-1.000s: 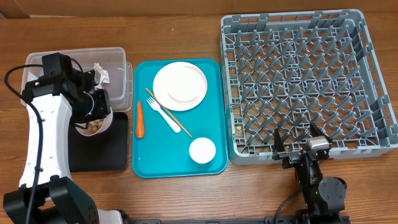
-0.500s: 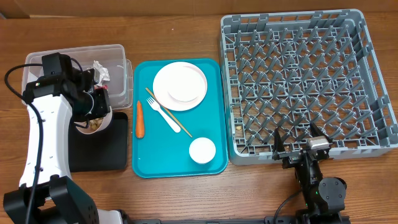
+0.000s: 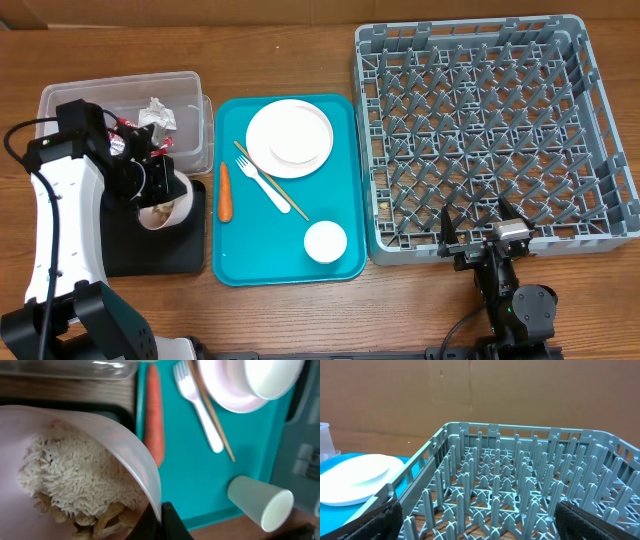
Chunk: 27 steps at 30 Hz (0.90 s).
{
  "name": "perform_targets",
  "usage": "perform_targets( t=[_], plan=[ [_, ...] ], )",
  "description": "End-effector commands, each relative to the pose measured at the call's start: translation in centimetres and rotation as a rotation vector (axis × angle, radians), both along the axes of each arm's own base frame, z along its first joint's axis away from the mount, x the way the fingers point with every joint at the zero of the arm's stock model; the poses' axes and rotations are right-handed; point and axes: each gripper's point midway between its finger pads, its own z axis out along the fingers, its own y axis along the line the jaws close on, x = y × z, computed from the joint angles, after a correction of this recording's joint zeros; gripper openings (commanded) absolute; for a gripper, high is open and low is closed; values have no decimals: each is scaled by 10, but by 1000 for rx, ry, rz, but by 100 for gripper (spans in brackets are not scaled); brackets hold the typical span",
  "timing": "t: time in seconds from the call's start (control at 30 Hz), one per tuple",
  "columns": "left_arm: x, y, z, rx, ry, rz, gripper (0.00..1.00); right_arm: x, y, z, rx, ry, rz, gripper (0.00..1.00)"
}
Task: Sort waste into correct bins and load items into the dishwasher
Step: 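Tilt the bowl with the left gripper to dump rice onto the black tray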
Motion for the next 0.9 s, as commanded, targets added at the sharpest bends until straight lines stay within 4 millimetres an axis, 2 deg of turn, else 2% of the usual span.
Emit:
perform_targets(
  t=[0.0,0.23,0.4,0.7,0.87],
  plan=[
    [-2,-24,14,-135,-114,-124,4,0,-1,-2,-4,-5,-5,100],
    [-17,-30,15,-307,-179,-154,4,0,-1,-2,-4,-5,-5,100],
    [-25,-1,18,-363,-199,-22,4,0,-1,-2,-4,-5,-5,100],
    [-24,19,49,-481,-406,30,4,0,-1,-2,-4,-5,-5,100],
    [-32,25,62,-522,-476,47,4,0,-1,-2,-4,-5,-5,100]
  ],
)
